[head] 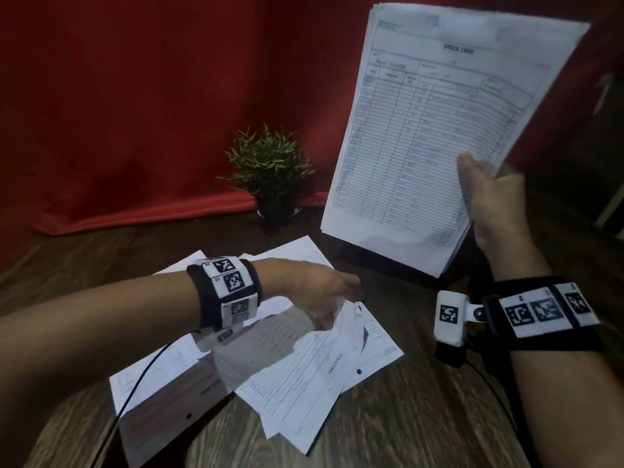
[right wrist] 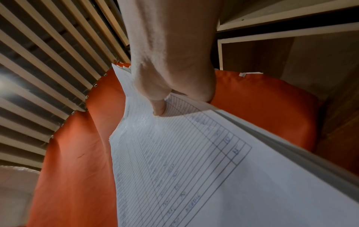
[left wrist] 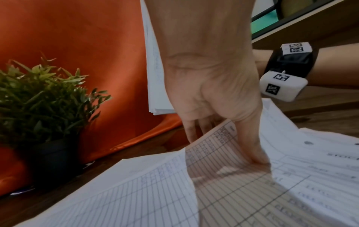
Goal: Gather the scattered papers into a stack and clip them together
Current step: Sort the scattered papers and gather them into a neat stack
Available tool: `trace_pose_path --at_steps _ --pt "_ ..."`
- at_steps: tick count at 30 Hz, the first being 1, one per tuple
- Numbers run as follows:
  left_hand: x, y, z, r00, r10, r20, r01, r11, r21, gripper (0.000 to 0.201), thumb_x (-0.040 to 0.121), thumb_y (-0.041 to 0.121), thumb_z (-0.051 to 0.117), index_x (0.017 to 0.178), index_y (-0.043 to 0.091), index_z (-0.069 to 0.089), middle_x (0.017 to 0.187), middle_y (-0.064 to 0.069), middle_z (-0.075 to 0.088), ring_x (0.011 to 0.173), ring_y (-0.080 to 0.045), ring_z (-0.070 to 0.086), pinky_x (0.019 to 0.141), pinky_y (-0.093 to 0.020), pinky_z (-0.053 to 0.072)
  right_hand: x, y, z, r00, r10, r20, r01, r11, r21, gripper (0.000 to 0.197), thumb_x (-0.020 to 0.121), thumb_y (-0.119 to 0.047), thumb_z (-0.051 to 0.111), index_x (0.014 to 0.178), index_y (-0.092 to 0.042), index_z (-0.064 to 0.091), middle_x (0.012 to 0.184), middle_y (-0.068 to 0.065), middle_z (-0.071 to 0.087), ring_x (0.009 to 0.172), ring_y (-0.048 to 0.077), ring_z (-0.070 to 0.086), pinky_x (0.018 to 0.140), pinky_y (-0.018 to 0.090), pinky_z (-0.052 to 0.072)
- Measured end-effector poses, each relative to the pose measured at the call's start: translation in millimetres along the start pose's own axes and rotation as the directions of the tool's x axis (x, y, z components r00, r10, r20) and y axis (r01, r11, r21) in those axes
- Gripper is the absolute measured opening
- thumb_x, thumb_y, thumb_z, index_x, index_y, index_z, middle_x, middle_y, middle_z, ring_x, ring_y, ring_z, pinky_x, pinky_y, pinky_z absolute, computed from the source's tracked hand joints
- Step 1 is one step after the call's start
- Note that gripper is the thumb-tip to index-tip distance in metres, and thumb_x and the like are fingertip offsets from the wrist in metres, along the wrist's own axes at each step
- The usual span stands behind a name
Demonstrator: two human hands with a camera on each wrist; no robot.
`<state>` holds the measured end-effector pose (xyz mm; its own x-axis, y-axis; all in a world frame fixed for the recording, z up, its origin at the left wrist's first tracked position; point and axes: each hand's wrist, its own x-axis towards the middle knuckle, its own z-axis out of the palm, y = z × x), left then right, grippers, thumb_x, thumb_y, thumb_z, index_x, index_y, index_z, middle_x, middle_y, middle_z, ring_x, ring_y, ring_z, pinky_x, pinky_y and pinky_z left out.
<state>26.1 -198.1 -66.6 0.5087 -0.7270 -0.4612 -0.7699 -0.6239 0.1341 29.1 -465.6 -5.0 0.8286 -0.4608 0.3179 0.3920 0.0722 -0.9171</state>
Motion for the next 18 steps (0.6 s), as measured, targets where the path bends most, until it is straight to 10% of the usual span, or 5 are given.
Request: trace_pose_path --at_steps 7,11,15,18 --pt "-3 -2 -4 0.997 -0.047 -0.055 0.054 0.99 0.133 0.058 0.094 0.041 0.075 0.143 0.021 0.052 0.138 -0.003 0.058 0.139 -0.025 0.047 0.128 -0.053 0.02 1 9 4 1.0 -0.015 0.007 0.015 1.0 0.004 0.026 0.097 -0.021 0.071 0.117 -0.003 0.072 0.103 -0.002 0.077 0.098 0.012 0.076 0.091 0.032 0.061" --pt "-8 -1 -6 0.989 -0.135 -0.053 0.128 0.985 -0.115 0.055 0.089 0.027 0.084 0.128 0.033 0.045 0.124 0.003 0.059 0.117 -0.018 0.055 0.087 -0.037 0.05 0 10 5 1.0 -0.001 0.003 0.001 1.0 -0.014 0.031 0.097 -0.024 0.072 0.119 -0.002 0.072 0.101 -0.003 0.077 0.095 0.009 0.076 0.086 0.029 0.061" --pt "-12 -2 -9 0.967 -0.253 -0.021 0.244 0.949 -0.199 0.09 0.086 0.025 0.087 0.157 0.029 0.032 0.141 0.0 0.05 0.115 -0.017 0.051 0.082 -0.027 0.048 -4 11 7 0.999 0.002 0.033 -0.001 0.999 -0.033 0.019 0.097 -0.025 0.072 0.109 -0.011 0.073 0.103 -0.004 0.076 0.094 0.006 0.076 0.083 0.025 0.06" --pt "-23 -11 -12 0.965 -0.255 -0.054 0.233 0.936 -0.265 0.059 0.088 0.023 0.086 0.139 0.021 0.058 0.125 0.003 0.067 0.108 -0.018 0.065 0.075 -0.023 0.052 -6 14 10 0.999 0.003 0.045 -0.001 0.999 -0.046 0.014 0.097 -0.026 0.072 0.106 -0.015 0.073 0.101 -0.007 0.076 0.09 0.003 0.075 0.079 0.022 0.058"
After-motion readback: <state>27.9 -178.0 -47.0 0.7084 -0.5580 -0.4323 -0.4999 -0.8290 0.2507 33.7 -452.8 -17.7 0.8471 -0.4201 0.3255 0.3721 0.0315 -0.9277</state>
